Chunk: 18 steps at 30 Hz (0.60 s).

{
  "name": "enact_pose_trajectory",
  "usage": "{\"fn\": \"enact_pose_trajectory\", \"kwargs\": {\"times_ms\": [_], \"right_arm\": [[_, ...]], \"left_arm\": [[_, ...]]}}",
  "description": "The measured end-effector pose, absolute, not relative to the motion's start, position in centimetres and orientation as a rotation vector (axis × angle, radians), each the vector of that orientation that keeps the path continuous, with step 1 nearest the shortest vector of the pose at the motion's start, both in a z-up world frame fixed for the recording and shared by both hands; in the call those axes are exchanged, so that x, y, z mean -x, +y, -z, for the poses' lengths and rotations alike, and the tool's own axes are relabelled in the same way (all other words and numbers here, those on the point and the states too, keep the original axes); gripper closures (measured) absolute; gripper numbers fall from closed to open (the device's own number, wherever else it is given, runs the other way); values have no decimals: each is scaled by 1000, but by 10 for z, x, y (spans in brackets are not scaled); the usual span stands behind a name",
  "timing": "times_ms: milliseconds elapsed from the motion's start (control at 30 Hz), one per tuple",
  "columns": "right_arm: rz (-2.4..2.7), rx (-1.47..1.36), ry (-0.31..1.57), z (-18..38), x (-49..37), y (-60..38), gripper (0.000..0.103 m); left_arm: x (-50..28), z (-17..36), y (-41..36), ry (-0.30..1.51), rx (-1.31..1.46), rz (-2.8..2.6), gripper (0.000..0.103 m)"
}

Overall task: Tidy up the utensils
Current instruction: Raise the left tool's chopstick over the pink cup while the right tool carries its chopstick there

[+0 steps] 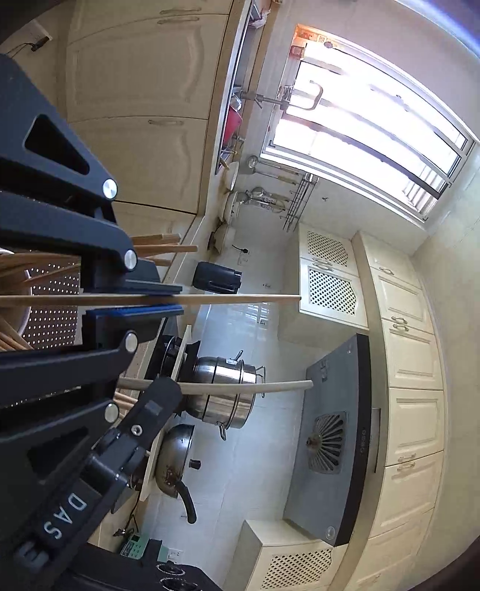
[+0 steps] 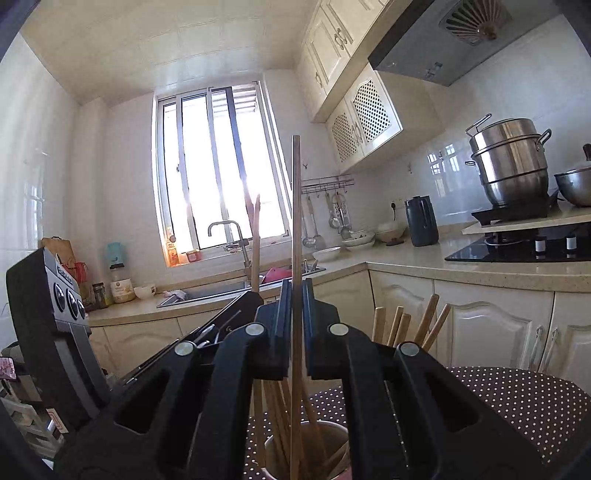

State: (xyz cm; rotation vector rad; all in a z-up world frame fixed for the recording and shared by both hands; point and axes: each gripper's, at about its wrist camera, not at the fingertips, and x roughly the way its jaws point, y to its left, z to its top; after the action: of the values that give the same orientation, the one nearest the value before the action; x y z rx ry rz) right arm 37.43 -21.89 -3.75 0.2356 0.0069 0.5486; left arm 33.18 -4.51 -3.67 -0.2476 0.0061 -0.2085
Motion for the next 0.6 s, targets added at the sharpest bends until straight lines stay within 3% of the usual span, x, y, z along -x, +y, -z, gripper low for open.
{"fn": "enact_pose_trajectory", "kwargs": {"times_ms": [600], "right_arm": [[-565, -183, 91, 71, -356, -220, 97]], "left_arm": [[-324, 70, -46, 82, 189, 191, 97]]}}
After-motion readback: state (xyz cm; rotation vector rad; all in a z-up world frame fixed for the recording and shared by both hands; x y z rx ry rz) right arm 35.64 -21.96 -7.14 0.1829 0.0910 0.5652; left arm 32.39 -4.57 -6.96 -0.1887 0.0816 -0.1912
